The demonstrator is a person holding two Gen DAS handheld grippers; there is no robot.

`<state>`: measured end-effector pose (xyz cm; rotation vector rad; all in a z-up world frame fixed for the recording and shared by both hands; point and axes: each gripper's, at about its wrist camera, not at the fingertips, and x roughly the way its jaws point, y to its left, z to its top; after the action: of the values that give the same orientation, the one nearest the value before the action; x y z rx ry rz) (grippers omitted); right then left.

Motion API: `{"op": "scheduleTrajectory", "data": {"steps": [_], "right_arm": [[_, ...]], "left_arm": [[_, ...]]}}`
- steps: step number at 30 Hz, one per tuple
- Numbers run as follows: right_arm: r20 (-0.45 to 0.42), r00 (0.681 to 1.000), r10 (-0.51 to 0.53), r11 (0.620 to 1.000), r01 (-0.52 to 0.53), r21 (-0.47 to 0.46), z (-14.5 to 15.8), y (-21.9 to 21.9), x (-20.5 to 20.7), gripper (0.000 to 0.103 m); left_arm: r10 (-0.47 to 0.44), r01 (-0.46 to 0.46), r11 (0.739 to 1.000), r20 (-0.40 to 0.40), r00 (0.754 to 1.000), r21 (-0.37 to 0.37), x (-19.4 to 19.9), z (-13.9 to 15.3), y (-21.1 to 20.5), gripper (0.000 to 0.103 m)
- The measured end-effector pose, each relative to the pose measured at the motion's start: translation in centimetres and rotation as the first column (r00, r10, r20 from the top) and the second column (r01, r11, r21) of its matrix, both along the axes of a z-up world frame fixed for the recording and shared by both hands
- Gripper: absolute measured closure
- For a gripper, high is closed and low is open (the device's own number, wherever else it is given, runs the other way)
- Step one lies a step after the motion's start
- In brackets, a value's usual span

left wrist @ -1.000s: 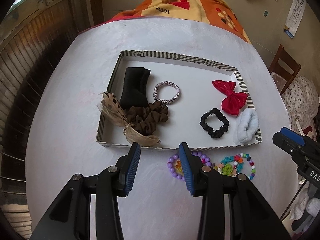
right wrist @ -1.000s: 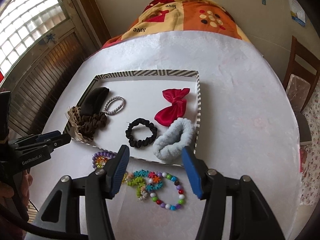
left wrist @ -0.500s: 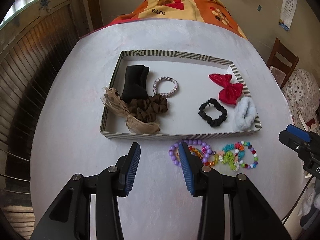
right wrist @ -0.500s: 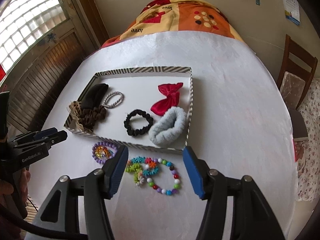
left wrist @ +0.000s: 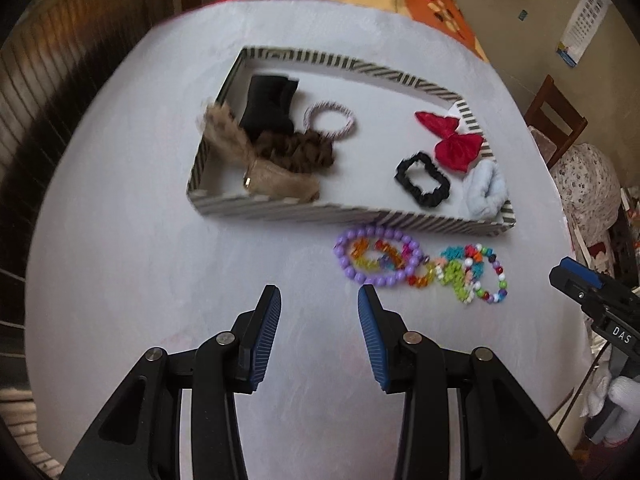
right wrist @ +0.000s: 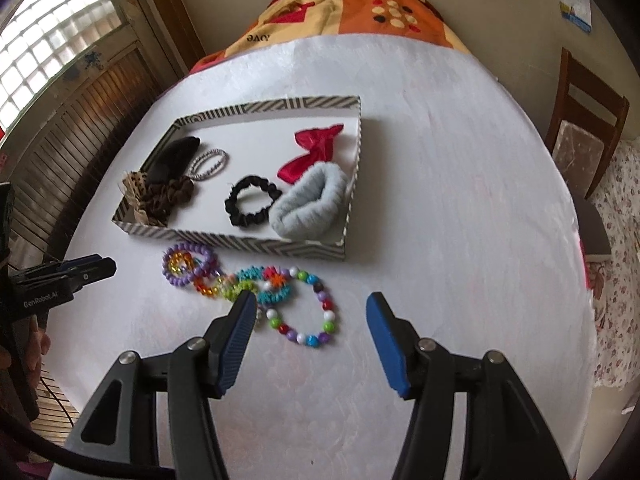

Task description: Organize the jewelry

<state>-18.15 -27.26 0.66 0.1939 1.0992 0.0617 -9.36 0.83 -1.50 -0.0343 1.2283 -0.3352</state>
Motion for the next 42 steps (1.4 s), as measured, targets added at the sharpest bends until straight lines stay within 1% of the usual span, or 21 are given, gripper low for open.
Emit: {"op": "scheduleTrajectory", "data": {"steps": [5,9,11,12,13,17,19,21,30,35,39,41,42], "right_arm": [[-0.023,1.0,0.018,1.0,-0.018,0.002,-1.1,0.1,-0.2,0.043],[-0.026,0.999,0.032,0.999,-0.032,0.012,-1.8,0.2,-0.1,0.043],[-0.032,0.999,0.043,0.999,-0.043,0.006,-2.2,0.2,0.0,0.043],[-0.034,0.998,0.05,0.999,-0.05,0.003,-2.3,0.3,0.0,0.045],[-0.034,0.998,0.057,0.998,-0.057,0.005,-2.3,0.4,0.0,0.052],[-0.022,0.995,0.098,0.995,-0.097,0.032,-2.5,1.1,0.4,0.063],[-0.021,0.993,0.117,0.992,-0.116,0.051,-2.9,1.6,0.9,0.073],[-0.027,0.991,0.132,0.99,-0.131,0.052,-3.5,2.1,1.4,0.076],[-0.061,0.99,0.131,0.987,-0.124,0.103,-5.9,2.5,3.8,0.076],[-0.076,0.987,0.145,0.984,-0.136,0.114,-6.6,2.8,4.2,0.076],[-0.083,0.985,0.149,0.982,-0.137,0.133,-7.2,3.0,4.5,0.076],[-0.082,0.985,0.15,0.98,-0.137,0.144,-7.5,3.1,4.7,0.076],[-0.08,0.985,0.15,0.98,-0.137,0.147,-7.5,3.1,4.7,0.076]], "left_arm": [[0.018,-0.018,1.0,-0.03,0.999,0.006,-0.4,-1.3,0.8,0.072],[0.033,-0.035,0.999,-0.056,0.998,-0.027,0.0,-1.8,0.6,0.072],[0.042,-0.043,0.999,-0.055,0.998,-0.03,0.3,-1.9,0.4,0.072],[0.046,-0.048,0.998,-0.057,0.997,-0.03,0.6,-2.0,0.3,0.072],[0.05,-0.052,0.998,-0.06,0.997,-0.032,0.8,-2.1,0.1,0.072],[0.055,-0.056,0.998,-0.062,0.997,-0.017,1.7,-2.7,-0.7,0.072],[0.049,-0.05,0.999,-0.063,0.997,-0.011,2.0,-3.0,-1.1,0.072],[0.047,-0.047,0.999,-0.061,0.997,0.0,2.4,-3.3,-1.5,0.072],[0.032,-0.032,0.999,-0.054,0.998,0.009,3.9,-4.1,-2.3,0.072],[0.029,-0.028,0.999,-0.072,0.997,0.021,4.9,-4.9,-2.8,0.072],[0.011,-0.009,0.999,-0.056,0.998,0.04,5.2,-5.1,-3.5,0.072],[-0.003,0.005,0.999,-0.051,0.999,0.034,5.2,-5.1,-3.8,0.072],[-0.009,0.011,1.0,-0.045,0.999,0.028,5.1,-5.2,-3.9,0.074]]}}
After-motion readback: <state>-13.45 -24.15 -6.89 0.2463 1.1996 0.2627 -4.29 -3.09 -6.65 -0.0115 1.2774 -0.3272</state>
